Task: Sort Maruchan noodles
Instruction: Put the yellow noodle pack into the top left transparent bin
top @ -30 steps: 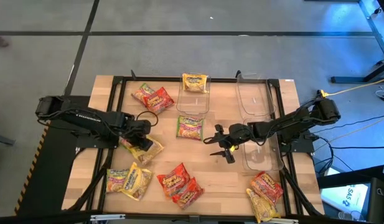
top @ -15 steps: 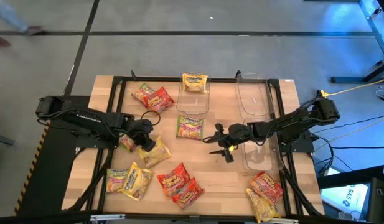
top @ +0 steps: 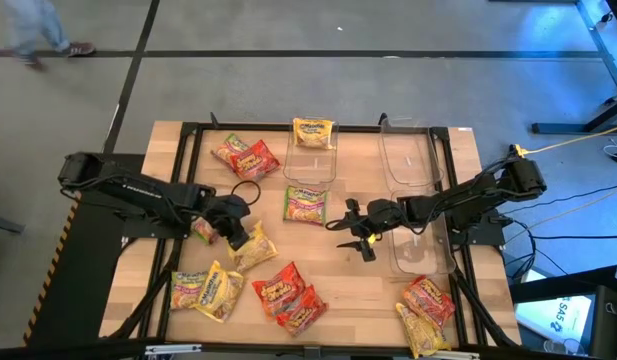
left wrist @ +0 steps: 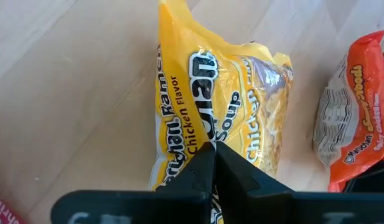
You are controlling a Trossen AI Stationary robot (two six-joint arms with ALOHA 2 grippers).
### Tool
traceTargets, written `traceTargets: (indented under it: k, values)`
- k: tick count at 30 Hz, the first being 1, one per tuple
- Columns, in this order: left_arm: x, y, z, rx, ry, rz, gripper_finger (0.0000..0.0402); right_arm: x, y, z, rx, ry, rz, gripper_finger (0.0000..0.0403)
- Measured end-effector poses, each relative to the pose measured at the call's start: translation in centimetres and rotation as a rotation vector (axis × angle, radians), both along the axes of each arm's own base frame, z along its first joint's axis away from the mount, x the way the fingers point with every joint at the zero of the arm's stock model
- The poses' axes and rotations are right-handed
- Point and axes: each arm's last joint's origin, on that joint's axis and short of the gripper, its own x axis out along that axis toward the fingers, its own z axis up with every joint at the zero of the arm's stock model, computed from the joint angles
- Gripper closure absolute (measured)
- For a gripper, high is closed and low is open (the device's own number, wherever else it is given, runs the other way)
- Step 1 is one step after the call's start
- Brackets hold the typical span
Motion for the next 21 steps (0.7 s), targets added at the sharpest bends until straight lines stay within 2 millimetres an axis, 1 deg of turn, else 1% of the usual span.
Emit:
traceTargets:
  k: [7, 9, 14, 17, 21]
  values:
    - [0.3, -0.4, 0.4, 0.065, -0.036, 0.010, 0.0401, 0.0, 0.0, 0.1, 0.041, 0.003, -0.022, 0.0173]
    - [0.7, -0.5, 1.1, 0.099, -0.063, 0.008, 0.0401, 0.1, 0.0, 0.2, 0.040, -0.016, -0.032, 0.0173]
    - [1.9, -0.8, 3.4, 0.188, -0.161, -0.015, 0.0401, 0.5, -0.2, 0.8, 0.040, -0.059, -0.106, 0.0172]
    - [2.5, -1.0, 4.8, 0.260, -0.221, -0.040, 0.0401, 0.9, -0.2, 1.3, 0.034, -0.080, -0.148, 0.0159]
    - [3.0, -1.3, 5.9, 0.360, -0.277, -0.062, 0.0401, 1.3, -0.3, 2.0, 0.047, -0.103, -0.185, 0.0121]
